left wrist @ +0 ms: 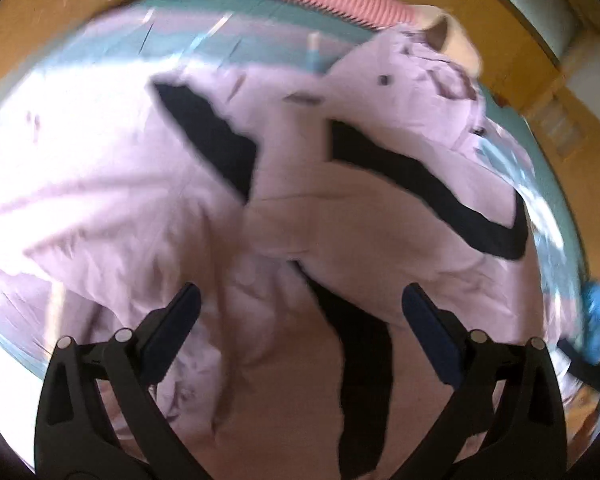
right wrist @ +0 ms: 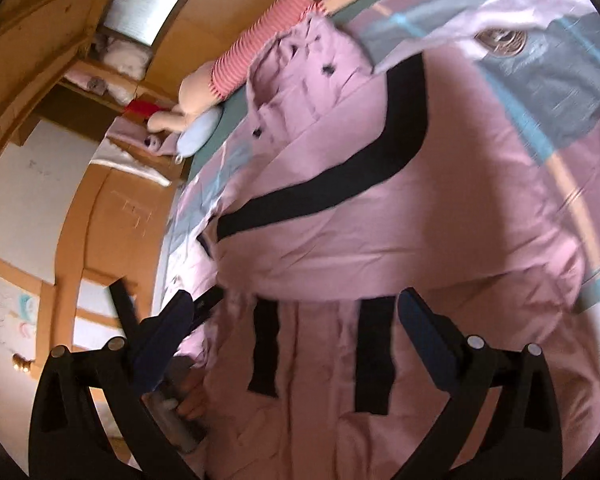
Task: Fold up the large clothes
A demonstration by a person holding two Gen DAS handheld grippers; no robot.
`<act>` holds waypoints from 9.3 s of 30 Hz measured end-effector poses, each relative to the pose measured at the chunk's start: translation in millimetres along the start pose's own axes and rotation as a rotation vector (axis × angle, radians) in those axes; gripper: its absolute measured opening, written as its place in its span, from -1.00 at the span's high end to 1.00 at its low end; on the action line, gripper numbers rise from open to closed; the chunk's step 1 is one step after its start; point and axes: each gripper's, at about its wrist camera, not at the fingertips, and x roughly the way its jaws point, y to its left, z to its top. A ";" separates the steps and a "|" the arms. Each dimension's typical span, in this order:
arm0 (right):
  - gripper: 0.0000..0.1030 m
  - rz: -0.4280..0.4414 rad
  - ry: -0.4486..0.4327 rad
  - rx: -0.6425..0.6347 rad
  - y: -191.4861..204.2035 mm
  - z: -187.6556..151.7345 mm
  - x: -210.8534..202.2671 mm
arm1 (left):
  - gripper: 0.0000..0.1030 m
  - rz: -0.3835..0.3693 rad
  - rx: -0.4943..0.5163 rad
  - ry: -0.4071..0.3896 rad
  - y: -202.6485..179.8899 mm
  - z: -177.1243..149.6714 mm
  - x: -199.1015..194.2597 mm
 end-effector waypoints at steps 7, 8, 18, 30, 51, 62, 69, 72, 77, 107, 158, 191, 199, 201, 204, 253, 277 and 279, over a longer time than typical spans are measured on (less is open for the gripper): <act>-0.97 -0.197 0.056 0.037 -27.7 3.5 31.0 | -0.96 -0.102 0.041 -0.002 1.7 25.4 11.7; -0.97 -0.203 0.064 0.063 -35.0 4.3 33.6 | -0.96 -0.095 0.051 -0.002 -0.2 25.8 12.6; -0.13 -0.226 -0.076 0.132 -59.3 21.0 25.4 | 0.00 -0.168 0.062 0.050 1.6 23.2 42.6; 0.82 -0.436 -0.223 0.166 -81.0 29.8 -32.5 | -0.01 -0.282 0.107 0.153 -40.4 -1.1 48.0; -0.05 -0.308 -0.262 0.497 -127.6 22.3 -61.3 | -0.13 -0.188 0.141 0.137 -33.2 -3.0 42.9; -0.08 -0.366 -0.305 0.129 -62.6 20.3 -67.7 | -0.25 -0.145 0.132 0.126 -28.7 -2.6 41.4; -0.08 -0.476 -0.145 0.424 -121.3 14.7 -44.9 | -0.31 -0.139 0.132 0.127 -25.7 -3.9 41.7; -0.08 -0.518 -0.268 0.381 -104.1 12.8 -69.5 | -0.31 -0.130 0.136 0.123 -26.1 -4.0 40.8; -0.28 -0.624 -0.364 0.006 -37.1 20.6 -58.9 | -0.30 -0.073 0.162 0.064 -30.6 -7.9 26.7; -0.74 -1.015 -0.070 -0.369 -18.9 6.8 49.6 | -0.46 0.166 0.414 -0.208 -69.1 -27.3 -12.7; -0.97 -1.054 -0.163 -0.426 -24.2 -18.0 78.3 | -0.96 0.297 -0.782 0.015 298.7 24.4 -26.3; -0.97 -0.978 -0.104 -0.319 -31.4 -6.2 73.6 | 0.21 0.079 0.493 -0.318 -47.3 -20.4 -70.6; -0.97 -0.802 -0.176 -0.112 -40.7 4.9 37.8 | -0.09 -0.006 0.731 -0.275 -102.8 -60.9 -64.6; -0.97 -0.694 -0.240 -0.017 -45.0 5.7 18.6 | -0.68 0.000 0.716 -0.389 -93.7 -51.7 -85.2; -0.97 -0.477 -0.294 0.097 -50.4 5.7 -1.7 | -0.72 -0.067 0.624 -0.436 -72.7 -30.2 -105.0; 0.82 -0.316 -0.414 0.004 -23.9 15.8 -25.8 | -0.94 -0.492 -0.111 0.323 71.3 17.5 -3.4; 0.82 -0.288 -0.375 -0.035 -14.9 10.0 -18.2 | -0.95 -0.474 -0.300 0.294 74.0 11.8 28.9; 0.82 -0.311 -0.382 0.005 -21.6 10.3 -19.3 | -0.70 -0.453 -0.392 0.274 91.3 10.0 33.9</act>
